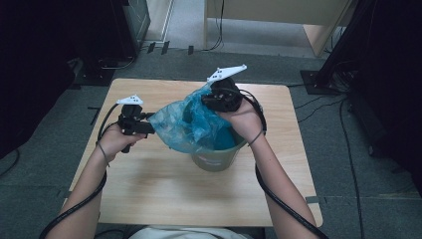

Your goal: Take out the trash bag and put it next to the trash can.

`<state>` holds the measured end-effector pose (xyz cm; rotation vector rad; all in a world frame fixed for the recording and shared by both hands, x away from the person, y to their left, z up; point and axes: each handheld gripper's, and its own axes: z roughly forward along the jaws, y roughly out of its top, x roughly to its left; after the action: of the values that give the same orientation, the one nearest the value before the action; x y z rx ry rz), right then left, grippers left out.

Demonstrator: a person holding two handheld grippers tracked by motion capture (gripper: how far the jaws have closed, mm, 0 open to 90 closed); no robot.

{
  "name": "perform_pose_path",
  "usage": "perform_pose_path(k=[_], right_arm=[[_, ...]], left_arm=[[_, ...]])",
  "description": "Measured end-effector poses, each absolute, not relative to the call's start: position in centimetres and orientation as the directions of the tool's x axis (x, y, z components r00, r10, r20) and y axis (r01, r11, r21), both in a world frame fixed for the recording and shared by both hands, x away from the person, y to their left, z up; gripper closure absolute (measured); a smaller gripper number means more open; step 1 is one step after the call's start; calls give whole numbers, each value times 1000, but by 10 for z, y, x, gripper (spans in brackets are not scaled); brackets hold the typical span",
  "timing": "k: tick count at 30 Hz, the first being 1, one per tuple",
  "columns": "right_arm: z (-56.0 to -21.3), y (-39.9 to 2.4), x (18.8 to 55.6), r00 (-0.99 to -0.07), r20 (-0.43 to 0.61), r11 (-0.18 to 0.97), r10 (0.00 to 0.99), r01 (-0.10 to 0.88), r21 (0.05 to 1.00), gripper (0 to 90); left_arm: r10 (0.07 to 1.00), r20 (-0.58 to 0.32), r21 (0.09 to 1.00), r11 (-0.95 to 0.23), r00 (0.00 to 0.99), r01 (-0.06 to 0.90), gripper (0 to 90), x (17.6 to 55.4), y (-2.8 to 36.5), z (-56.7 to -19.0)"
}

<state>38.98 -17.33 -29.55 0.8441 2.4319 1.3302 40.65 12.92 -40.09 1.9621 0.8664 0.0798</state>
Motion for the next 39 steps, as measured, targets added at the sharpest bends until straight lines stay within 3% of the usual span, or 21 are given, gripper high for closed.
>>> perform_pose_path(k=[22, 33, 39], right_arm=[[-292, -107, 407, -843, 60, 472, 534, 357, 806, 868], [-319, -87, 421, -839, 64, 534, 541, 401, 744, 857], [-331, -78, 422, -845, 40, 588, 533, 404, 700, 801]], left_arm=[[621, -275, 803, -272, 734, 530, 288, 407, 142, -396], [636, -279, 801, -260, 720, 539, 288, 408, 148, -398], [634, -279, 799, -262, 721, 541, 288, 408, 147, -399]])
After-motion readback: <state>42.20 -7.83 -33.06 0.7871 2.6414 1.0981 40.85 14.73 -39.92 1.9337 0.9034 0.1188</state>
